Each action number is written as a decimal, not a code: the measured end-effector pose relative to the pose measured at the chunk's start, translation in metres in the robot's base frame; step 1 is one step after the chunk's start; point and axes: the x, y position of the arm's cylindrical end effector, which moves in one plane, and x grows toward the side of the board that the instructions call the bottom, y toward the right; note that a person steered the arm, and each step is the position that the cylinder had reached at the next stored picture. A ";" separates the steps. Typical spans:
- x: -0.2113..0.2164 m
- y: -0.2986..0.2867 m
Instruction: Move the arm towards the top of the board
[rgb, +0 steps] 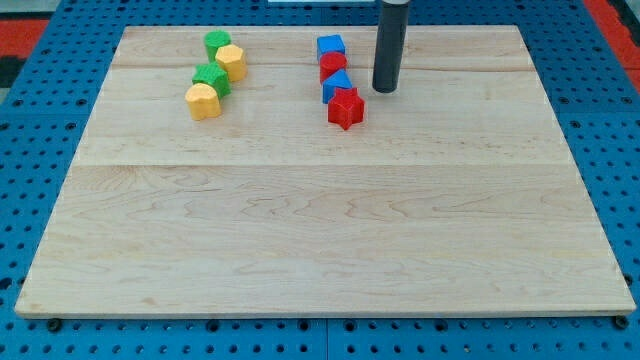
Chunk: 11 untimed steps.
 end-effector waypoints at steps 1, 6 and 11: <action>0.000 0.009; -0.125 -0.009; -0.057 -0.176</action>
